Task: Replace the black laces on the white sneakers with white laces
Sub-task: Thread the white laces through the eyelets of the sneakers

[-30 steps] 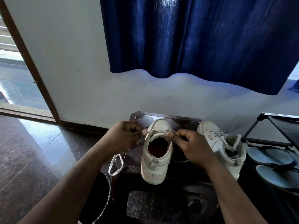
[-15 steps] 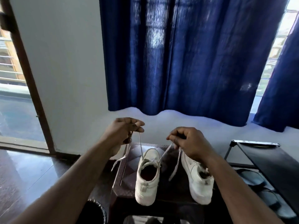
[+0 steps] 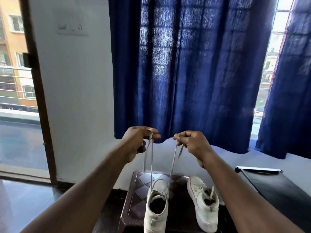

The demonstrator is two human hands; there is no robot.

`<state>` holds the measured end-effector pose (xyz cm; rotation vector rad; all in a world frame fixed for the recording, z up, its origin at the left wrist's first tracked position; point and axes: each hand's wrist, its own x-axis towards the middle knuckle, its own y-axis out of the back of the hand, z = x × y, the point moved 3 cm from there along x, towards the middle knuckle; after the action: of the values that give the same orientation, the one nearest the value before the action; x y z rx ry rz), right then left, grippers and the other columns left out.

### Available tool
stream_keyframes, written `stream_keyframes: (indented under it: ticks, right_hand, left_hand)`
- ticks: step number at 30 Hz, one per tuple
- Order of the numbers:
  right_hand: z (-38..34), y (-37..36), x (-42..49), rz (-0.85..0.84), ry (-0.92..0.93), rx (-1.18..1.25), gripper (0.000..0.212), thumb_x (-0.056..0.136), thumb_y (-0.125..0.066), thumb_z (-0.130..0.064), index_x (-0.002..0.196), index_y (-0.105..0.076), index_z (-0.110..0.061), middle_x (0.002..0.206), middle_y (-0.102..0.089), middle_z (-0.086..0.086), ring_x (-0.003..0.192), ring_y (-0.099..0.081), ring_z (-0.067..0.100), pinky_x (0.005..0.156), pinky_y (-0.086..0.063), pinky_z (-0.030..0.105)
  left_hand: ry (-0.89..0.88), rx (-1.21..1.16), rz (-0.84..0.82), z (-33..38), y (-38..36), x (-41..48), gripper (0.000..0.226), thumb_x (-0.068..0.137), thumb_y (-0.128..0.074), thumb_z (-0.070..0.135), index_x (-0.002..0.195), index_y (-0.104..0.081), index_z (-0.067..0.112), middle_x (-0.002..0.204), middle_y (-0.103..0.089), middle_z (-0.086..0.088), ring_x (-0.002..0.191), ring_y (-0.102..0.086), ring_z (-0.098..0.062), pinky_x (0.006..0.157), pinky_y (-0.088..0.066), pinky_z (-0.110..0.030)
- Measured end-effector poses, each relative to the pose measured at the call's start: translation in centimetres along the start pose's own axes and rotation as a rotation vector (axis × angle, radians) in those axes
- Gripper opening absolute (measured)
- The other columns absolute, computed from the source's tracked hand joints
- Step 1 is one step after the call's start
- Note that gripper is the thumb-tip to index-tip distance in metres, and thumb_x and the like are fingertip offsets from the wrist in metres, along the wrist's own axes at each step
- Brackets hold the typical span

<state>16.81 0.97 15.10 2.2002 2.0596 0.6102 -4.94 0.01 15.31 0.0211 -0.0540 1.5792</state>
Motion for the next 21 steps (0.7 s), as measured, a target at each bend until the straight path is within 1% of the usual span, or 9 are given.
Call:
stream_keyframes:
  ticks: [3,5,8,11,13,15,16,18,21]
  right_hand:
    - [-2.5,0.7,0.4,0.001,0.017,0.102,0.014,0.097,-0.071,-0.017,0.093,-0.079,-0.006,0.072,-0.071,0.002,0.059,-0.062,-0.001,0.061,-0.042,0.015]
    - [-4.1,1.0,0.7,-0.002,0.038,0.157,0.013,0.097,-0.07,-0.014,0.095,-0.079,-0.005,0.07,-0.07,0.002,0.054,-0.06,-0.001,0.055,-0.043,0.013]
    - [-6.2,1.7,1.2,0.007,0.074,0.188,0.013,0.097,-0.067,-0.011,0.098,-0.08,-0.006,0.069,-0.071,-0.004,0.055,-0.059,-0.003,0.064,-0.04,0.018]
    - [-7.8,2.6,1.7,0.012,0.094,0.223,0.014,0.096,-0.066,-0.01,0.098,-0.081,-0.009,0.075,-0.074,-0.004,0.069,-0.056,0.006,0.07,-0.038,0.026]
    - [-8.6,3.0,1.8,0.009,0.099,0.243,0.014,0.094,-0.067,-0.011,0.096,-0.081,-0.013,0.081,-0.076,-0.001,0.079,-0.054,0.013,0.077,-0.039,0.033]
    - [-9.2,3.2,1.9,0.003,0.115,0.271,0.013,0.092,-0.071,-0.013,0.092,-0.082,-0.018,0.087,-0.078,0.001,0.083,-0.058,0.015,0.083,-0.039,0.036]
    - [-9.5,3.2,1.9,0.002,0.128,0.286,0.011,0.091,-0.072,-0.014,0.092,-0.082,-0.019,0.09,-0.079,0.002,0.086,-0.061,0.015,0.085,-0.04,0.037]
    - [-9.8,3.2,1.8,0.013,0.16,0.3,0.009,0.092,-0.074,-0.014,0.095,-0.082,-0.017,0.094,-0.08,0.002,0.09,-0.067,0.014,0.086,-0.042,0.035]
    - [-9.9,3.3,1.8,0.072,0.218,0.293,0.011,0.097,-0.07,-0.014,0.099,-0.081,-0.013,0.091,-0.079,0.003,0.079,-0.067,0.006,0.077,-0.047,0.025]
  left_hand:
    - [-0.07,-0.05,-0.052,2.3,-0.5,0.1,0.032,0.105,-0.044,0.005,0.112,-0.075,0.009,0.103,-0.081,-0.005,0.049,-0.036,-0.008,0.052,-0.037,-0.022]
    - [-0.119,-0.041,-0.086,3.6,-0.7,0.2,0.034,0.104,-0.042,0.002,0.114,-0.074,0.009,0.106,-0.08,-0.003,0.047,-0.033,-0.008,0.049,-0.038,-0.022]
    - [-0.191,0.012,-0.116,5.6,-1.2,0.4,0.036,0.103,-0.043,-0.001,0.115,-0.074,0.011,0.108,-0.08,0.0,0.051,-0.035,-0.01,0.051,-0.039,-0.023]
    - [-0.239,0.066,-0.115,7.2,-1.9,0.7,0.029,0.102,-0.05,0.002,0.113,-0.074,0.015,0.107,-0.08,0.004,0.053,-0.037,-0.01,0.053,-0.039,-0.024]
    - [-0.274,0.065,-0.1,8.1,-2.3,0.8,0.018,0.103,-0.059,0.01,0.11,-0.075,0.016,0.104,-0.08,0.004,0.056,-0.047,-0.009,0.054,-0.04,-0.024]
    - [-0.305,0.073,-0.063,8.7,-2.7,0.8,0.013,0.102,-0.065,0.023,0.106,-0.077,0.018,0.098,-0.081,0.004,0.063,-0.06,0.0,0.056,-0.041,-0.024]
    - [-0.317,0.082,-0.043,9.0,-2.9,0.9,0.014,0.102,-0.066,0.027,0.103,-0.078,0.019,0.093,-0.081,0.005,0.066,-0.063,0.003,0.057,-0.042,-0.024]
    - [-0.338,0.092,-0.001,9.4,-3.3,0.9,0.019,0.1,-0.068,0.034,0.097,-0.08,0.021,0.084,-0.079,0.005,0.07,-0.066,0.001,0.055,-0.043,-0.023]
    - [-0.359,0.098,0.027,9.9,-3.7,0.8,0.019,0.098,-0.071,0.036,0.09,-0.083,0.023,0.082,-0.073,-0.001,0.071,-0.055,-0.015,0.054,-0.042,-0.025]
